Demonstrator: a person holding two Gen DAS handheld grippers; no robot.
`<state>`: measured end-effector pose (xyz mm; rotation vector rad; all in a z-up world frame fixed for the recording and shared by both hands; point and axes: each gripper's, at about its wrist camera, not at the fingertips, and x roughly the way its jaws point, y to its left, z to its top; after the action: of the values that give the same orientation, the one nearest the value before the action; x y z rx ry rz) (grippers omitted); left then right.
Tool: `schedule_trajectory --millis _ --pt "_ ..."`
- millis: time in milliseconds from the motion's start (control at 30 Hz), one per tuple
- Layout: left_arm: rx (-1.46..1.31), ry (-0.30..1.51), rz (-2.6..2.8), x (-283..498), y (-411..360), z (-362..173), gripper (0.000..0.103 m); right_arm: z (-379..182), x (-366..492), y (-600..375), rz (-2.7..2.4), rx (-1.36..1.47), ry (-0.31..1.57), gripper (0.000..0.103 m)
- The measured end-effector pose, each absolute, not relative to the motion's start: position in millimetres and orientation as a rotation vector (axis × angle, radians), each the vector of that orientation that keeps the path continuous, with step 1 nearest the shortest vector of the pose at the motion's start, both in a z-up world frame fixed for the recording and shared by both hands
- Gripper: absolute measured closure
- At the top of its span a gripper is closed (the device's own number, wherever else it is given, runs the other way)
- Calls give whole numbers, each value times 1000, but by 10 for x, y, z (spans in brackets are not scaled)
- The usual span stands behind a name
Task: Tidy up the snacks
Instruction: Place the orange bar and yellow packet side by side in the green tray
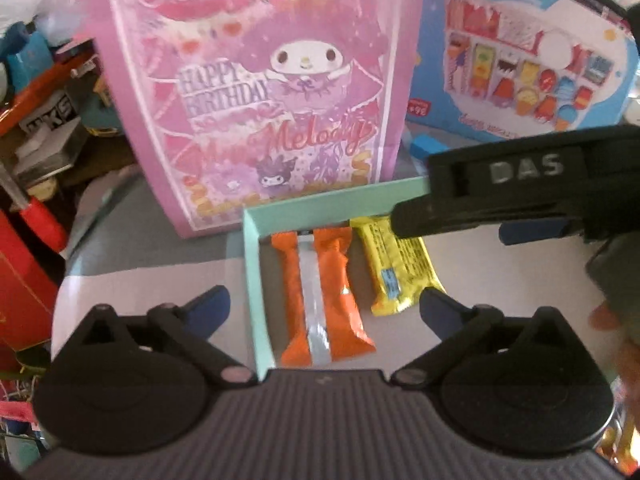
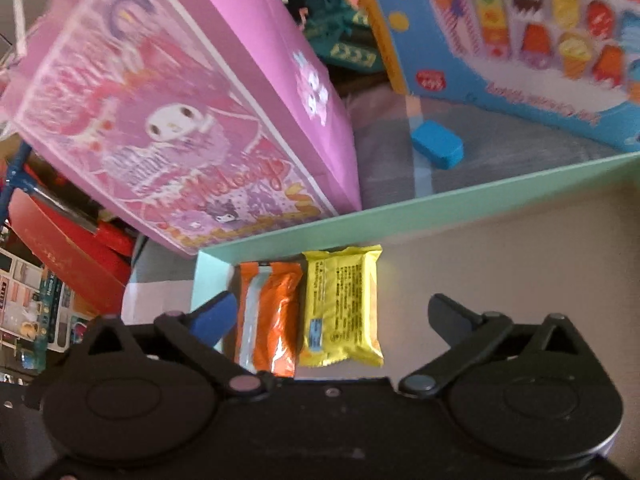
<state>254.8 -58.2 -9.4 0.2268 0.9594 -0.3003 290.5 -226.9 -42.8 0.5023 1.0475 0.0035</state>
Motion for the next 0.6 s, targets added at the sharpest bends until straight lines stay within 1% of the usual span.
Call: schedule_trajectory --millis 167,300,600 --pt "202 956 -287 2181 -301 57 0 -180 2451 -2160 28 482 1025 0" --pt "188 970 -282 1831 -73 66 0 -44 2019 -2135 43 483 1027 0" --pt "168 1050 -263 1153 459 -249 0 -105 1405 -1763 100 477 1081 0"
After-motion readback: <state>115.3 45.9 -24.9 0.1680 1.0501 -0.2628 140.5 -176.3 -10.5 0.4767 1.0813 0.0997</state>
